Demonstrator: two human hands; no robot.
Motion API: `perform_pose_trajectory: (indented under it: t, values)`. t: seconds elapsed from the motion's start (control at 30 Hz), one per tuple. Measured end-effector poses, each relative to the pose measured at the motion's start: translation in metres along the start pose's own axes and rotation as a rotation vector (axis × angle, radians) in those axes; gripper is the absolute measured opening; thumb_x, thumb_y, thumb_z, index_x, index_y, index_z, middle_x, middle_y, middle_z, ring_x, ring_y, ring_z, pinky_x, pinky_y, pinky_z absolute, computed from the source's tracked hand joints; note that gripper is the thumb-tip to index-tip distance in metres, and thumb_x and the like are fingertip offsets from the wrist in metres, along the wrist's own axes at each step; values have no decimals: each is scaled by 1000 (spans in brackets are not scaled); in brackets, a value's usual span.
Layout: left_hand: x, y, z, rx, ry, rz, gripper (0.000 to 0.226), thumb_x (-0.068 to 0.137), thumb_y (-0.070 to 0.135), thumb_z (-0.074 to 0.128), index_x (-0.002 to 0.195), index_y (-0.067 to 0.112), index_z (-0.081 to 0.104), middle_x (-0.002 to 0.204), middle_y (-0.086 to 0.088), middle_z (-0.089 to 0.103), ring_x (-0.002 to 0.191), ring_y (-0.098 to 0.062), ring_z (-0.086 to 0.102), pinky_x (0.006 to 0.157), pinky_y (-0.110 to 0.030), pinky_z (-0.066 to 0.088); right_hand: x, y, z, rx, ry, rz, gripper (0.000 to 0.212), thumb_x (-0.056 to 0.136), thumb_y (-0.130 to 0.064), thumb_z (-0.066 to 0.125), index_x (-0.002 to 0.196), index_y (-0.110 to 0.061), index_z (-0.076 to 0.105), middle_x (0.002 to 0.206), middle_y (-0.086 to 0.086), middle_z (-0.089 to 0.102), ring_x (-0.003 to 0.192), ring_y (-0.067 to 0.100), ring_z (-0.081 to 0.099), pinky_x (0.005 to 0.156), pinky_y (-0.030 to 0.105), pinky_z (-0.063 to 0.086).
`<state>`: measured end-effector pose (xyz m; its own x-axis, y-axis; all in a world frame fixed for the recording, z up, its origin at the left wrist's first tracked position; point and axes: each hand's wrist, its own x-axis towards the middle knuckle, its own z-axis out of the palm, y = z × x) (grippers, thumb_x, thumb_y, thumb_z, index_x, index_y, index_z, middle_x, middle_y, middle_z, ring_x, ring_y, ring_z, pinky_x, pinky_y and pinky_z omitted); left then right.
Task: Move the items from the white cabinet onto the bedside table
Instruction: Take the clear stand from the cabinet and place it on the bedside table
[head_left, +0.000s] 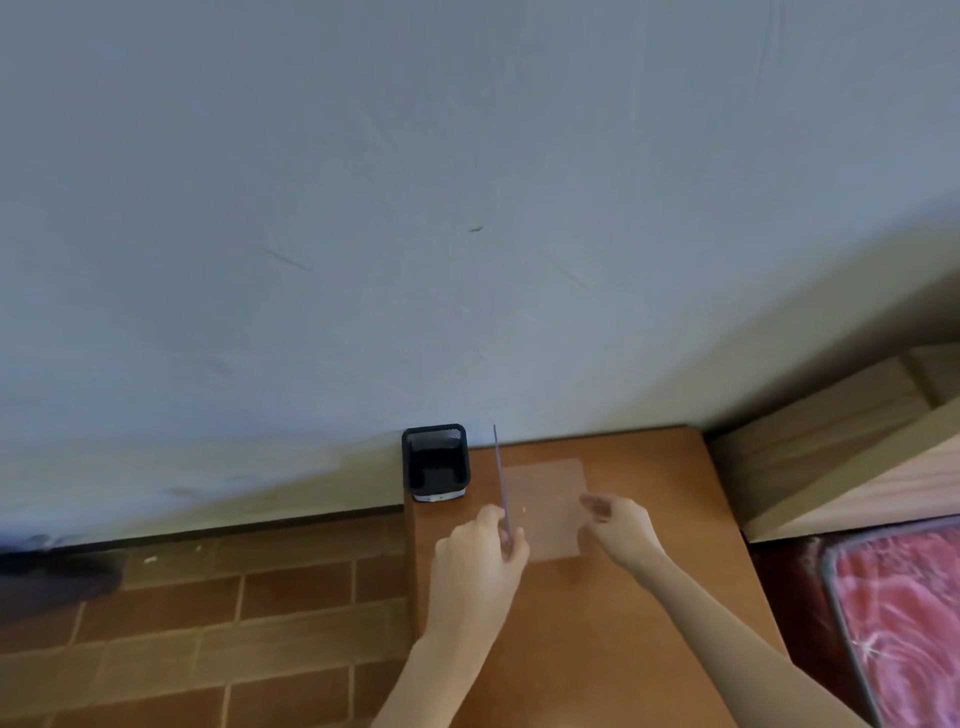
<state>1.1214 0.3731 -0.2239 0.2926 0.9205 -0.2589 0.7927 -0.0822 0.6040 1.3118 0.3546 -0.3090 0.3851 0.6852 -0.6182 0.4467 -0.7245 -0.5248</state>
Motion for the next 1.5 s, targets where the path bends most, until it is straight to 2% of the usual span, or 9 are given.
perform_pose_trajectory:
  t: [0.23, 0.37, 0.53, 0.73, 0.9, 1.07, 1.2, 1.3, 1.5]
  values:
    - [11, -3, 12, 15, 15, -25, 30, 93, 36, 50, 112, 16, 61, 89, 4, 71, 79, -11, 68, 70, -22, 55, 16, 3, 9, 14, 11, -8, 50, 77, -1, 59, 126, -7, 56, 128, 9, 60, 119, 22, 54, 89, 20, 40]
    - [20, -3, 14, 26, 27, -24, 31, 94, 38, 47, 111, 16, 59, 91, 4, 70, 79, -10, 67, 57, -5, 34, 25, 0, 15, 13, -3, -31, 52, 75, -1, 63, 125, -7, 57, 128, 10, 59, 117, 23, 54, 88, 21, 42]
    - [23, -7, 19, 13, 8, -20, 39, 92, 40, 51, 125, 20, 53, 106, 6, 69, 92, -6, 65, 72, -8, 32, 31, 2, 22, -91, -23, -95, 50, 74, -4, 65, 123, -8, 59, 141, 12, 47, 126, 28, 48, 104, 32, 40]
    - [23, -10, 15, 17, -2, -55, 46, 90, 41, 55, 131, 24, 48, 116, 9, 66, 97, -3, 64, 73, -5, 27, 29, -8, 30, -172, -60, -189, 46, 75, -3, 60, 120, -14, 62, 147, 13, 38, 128, 34, 43, 100, 32, 39]
    - [22, -15, 14, 8, 23, -71, 45, 90, 39, 55, 131, 23, 49, 116, 8, 66, 98, -4, 64, 74, -5, 29, 33, -13, 30, -67, -43, -158, 49, 75, 5, 58, 122, -9, 61, 147, 10, 40, 123, 22, 52, 78, 2, 36]
    - [22, -18, 13, 20, 52, -71, 43, 89, 40, 55, 129, 24, 51, 111, 8, 68, 95, -5, 65, 75, -6, 28, 34, -19, 37, -34, -21, -172, 45, 76, 7, 53, 117, -9, 64, 137, 8, 52, 133, 22, 40, 99, 19, 33]
    - [23, -18, 13, 9, 45, -79, 39, 90, 35, 56, 127, 22, 53, 110, 6, 68, 95, -6, 65, 75, -7, 29, 41, -19, 43, 21, 139, -10, 38, 75, 2, 51, 105, -13, 66, 121, 9, 57, 119, 26, 47, 105, 38, 37]
    - [22, -18, 14, -9, 39, -96, 40, 90, 35, 57, 127, 22, 53, 111, 5, 68, 95, -6, 65, 75, -6, 30, 40, -21, 46, 60, 99, 7, 37, 76, 2, 52, 107, -12, 67, 123, 10, 53, 110, 23, 50, 93, 27, 42]
    - [25, -20, 11, -29, 70, -93, 40, 89, 34, 57, 127, 20, 53, 108, 4, 69, 94, -7, 66, 74, -7, 31, 42, -29, 42, 137, 55, -24, 39, 74, 4, 54, 107, -13, 67, 121, 7, 56, 105, 18, 54, 86, 24, 45]
